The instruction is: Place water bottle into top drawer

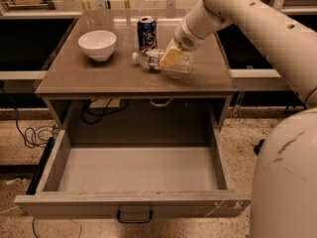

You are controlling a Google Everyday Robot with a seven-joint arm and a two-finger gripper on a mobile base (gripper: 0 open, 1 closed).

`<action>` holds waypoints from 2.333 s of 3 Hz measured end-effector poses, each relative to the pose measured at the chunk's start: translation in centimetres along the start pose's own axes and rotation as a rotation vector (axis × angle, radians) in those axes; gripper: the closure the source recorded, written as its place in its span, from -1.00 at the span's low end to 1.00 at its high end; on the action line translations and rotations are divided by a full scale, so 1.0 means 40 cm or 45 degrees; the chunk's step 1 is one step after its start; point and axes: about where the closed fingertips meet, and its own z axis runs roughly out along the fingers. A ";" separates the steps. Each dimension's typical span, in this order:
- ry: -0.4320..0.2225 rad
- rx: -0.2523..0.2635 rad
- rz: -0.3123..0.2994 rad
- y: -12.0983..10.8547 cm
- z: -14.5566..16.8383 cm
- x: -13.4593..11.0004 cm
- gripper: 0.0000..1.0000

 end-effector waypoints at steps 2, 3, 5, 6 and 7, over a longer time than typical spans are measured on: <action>0.008 -0.024 -0.018 0.008 0.009 -0.011 1.00; 0.011 -0.015 -0.042 0.023 -0.029 -0.032 1.00; -0.004 0.046 -0.094 0.064 -0.157 -0.051 1.00; -0.010 0.093 -0.099 0.098 -0.226 -0.027 1.00; -0.020 0.137 -0.059 0.215 -0.332 0.061 1.00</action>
Offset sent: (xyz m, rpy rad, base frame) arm -0.0012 0.0083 0.0042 -0.0128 0.0101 0.0315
